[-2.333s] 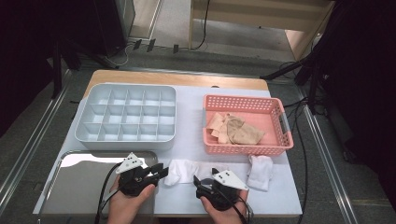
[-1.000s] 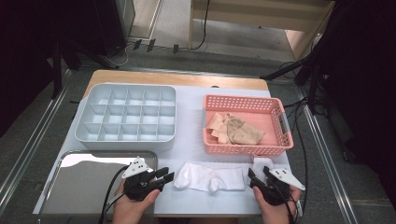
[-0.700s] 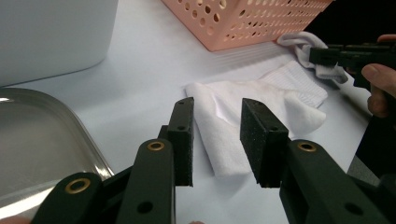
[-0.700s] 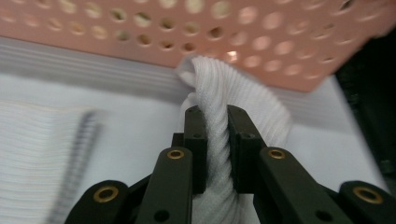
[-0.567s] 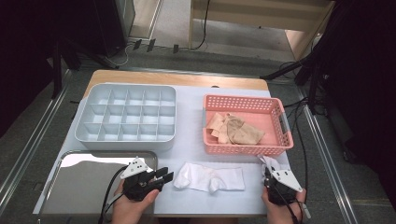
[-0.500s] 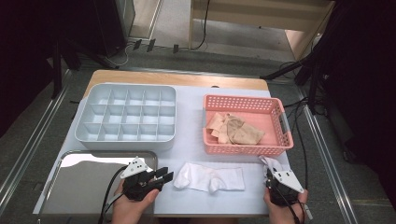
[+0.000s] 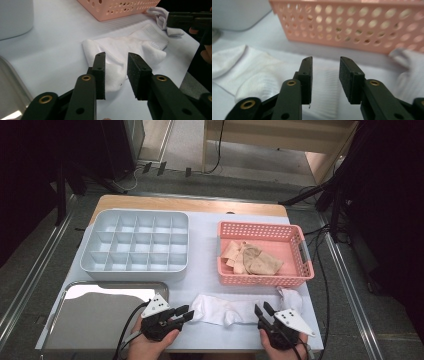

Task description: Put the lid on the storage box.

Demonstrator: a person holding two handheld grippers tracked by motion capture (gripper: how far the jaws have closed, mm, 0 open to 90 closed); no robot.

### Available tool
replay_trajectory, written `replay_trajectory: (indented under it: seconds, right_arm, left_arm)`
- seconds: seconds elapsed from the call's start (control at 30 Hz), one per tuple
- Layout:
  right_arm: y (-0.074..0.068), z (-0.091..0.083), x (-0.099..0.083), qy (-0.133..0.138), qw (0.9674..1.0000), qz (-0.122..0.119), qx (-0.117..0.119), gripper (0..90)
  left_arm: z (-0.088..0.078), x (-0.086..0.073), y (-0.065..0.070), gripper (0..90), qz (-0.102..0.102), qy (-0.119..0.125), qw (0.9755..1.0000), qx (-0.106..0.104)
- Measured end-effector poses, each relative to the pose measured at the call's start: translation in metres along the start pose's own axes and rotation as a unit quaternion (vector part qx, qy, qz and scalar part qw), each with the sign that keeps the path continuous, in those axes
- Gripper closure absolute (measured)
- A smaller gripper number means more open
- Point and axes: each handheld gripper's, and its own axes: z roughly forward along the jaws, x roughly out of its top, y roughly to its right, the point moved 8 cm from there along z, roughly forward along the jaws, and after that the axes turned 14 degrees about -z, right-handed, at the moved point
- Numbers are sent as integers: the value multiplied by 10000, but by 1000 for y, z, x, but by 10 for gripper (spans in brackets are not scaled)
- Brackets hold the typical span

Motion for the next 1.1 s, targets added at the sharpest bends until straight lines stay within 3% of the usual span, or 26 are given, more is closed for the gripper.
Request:
replay_trajectory:
  seconds: [0.07, 0.13, 0.2, 0.27, 0.33, 0.4, 0.43, 0.47, 0.5, 0.57, 0.67, 0.77, 0.93, 1.1]
  right_arm:
    - [-6, 5, -4, -150, 9999, 42, -2, 584]
    - [-6, 8, -9, -320, 9991, 179, -230, 528]
    - [-4, 8, -12, -392, 9982, 230, -396, 515]
    - [-3, 8, -16, -485, 9976, 298, -389, 512]
    - [-5, 9, -20, -608, 9969, 401, -297, 504]
    - [-6, 10, -23, -644, 9968, 422, -232, 507]
    - [-10, 13, -28, -778, 9962, 383, -73, 566]
    - [-10, 13, -28, -778, 9962, 383, -73, 566]
    - [-11, 13, -28, -782, 9966, 240, -88, 643]
    - [-11, 12, -28, -789, 9964, 295, -3, 739]
    - [-10, 12, -28, -769, 9962, 374, 153, 810]
    - [-9, 12, -28, -790, 9960, 378, 167, 822]
    - [-5, 11, -26, -681, 9969, 362, 172, 820]
    - [-4, 11, -26, -662, 9969, 374, 208, 816]
  left_arm:
    - [1, -1, 1, 601, 4, -10, 10000, 75]
    - [9, -5, 9, 518, 260, -139, 9989, 376]
    - [19, -10, 12, 452, 446, -359, 9966, 596]
    - [26, -14, 12, 408, 454, -537, 9948, 742]
    - [27, -14, 9, 478, 298, -570, 9938, 904]
    - [25, -11, 6, 578, 245, -561, 9937, 934]
    - [22, -7, 2, 637, 228, -511, 9939, 949]
    - [22, -7, 2, 677, 228, -511, 9939, 949]
    - [20, -5, -4, 727, 184, -523, 9944, 905]
    - [18, -4, -8, 820, 188, -538, 9946, 868]
    - [15, -3, -12, 897, 151, -509, 9952, 827]
    - [13, -2, -15, 900, 108, -496, 9954, 807]
    - [7, 3, -21, 894, 19, -262, 9958, 872]
    - [3, 7, -19, 782, -87, -91, 9962, 856]
